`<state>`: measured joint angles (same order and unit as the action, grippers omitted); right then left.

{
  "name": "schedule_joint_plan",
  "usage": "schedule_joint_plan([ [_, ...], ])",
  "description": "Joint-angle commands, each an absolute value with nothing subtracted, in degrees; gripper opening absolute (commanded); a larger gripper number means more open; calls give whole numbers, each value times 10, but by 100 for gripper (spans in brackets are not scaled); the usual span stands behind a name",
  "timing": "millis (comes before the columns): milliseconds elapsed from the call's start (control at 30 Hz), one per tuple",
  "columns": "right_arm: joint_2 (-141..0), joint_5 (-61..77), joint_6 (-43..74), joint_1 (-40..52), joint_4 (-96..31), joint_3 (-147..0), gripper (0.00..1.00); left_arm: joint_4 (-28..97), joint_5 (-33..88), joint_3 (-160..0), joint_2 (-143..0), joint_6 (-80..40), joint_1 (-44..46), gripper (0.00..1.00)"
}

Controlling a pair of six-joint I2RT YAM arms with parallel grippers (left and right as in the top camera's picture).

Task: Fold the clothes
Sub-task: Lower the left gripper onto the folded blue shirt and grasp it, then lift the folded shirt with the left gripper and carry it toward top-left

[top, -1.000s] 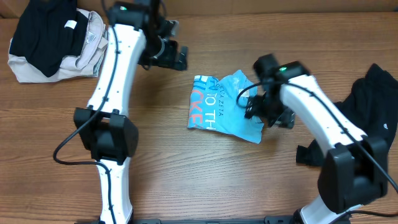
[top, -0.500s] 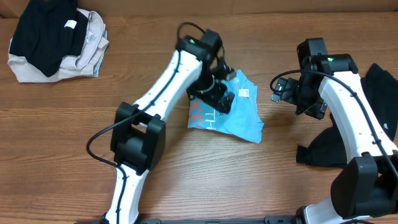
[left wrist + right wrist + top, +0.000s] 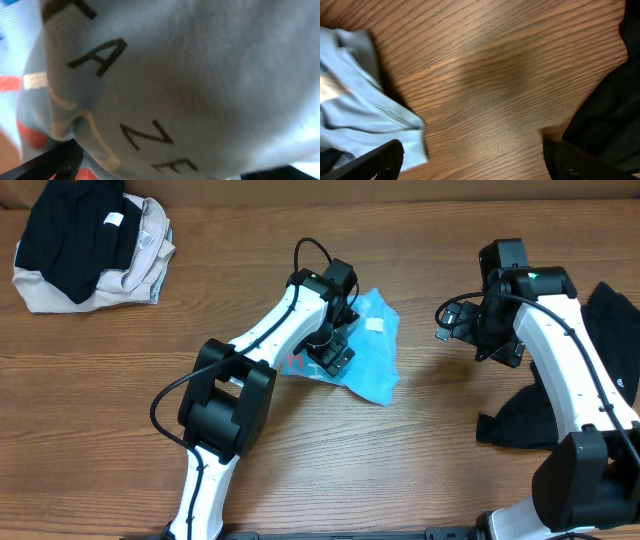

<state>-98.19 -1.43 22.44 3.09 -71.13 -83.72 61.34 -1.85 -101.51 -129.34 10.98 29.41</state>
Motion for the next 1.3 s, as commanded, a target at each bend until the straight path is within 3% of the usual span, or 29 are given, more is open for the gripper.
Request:
schedule_joint_plan([
  [0,-973,-11,220,29,-707,-850,100,582,-237,-998,-1300,101,265,100],
  [133,-973,-11,220,29,-707,-850,100,527,-340,-998,-1300,104,243,100],
  [400,-973,-9,220,29,-706,-848,100,504,-347,-1029,-1296,167,231,100],
  [533,-973,-9,220,29,-700,-848,100,570,-262,-1095,-1283,167,249,100],
  [767,-973,-9,220,29,-695,-848,100,643,33,-1206,-1273,167,272,100],
  [1267,-973,-9,220,29,-688,-848,100,626,59,-1202,-1353,168,285,100],
])
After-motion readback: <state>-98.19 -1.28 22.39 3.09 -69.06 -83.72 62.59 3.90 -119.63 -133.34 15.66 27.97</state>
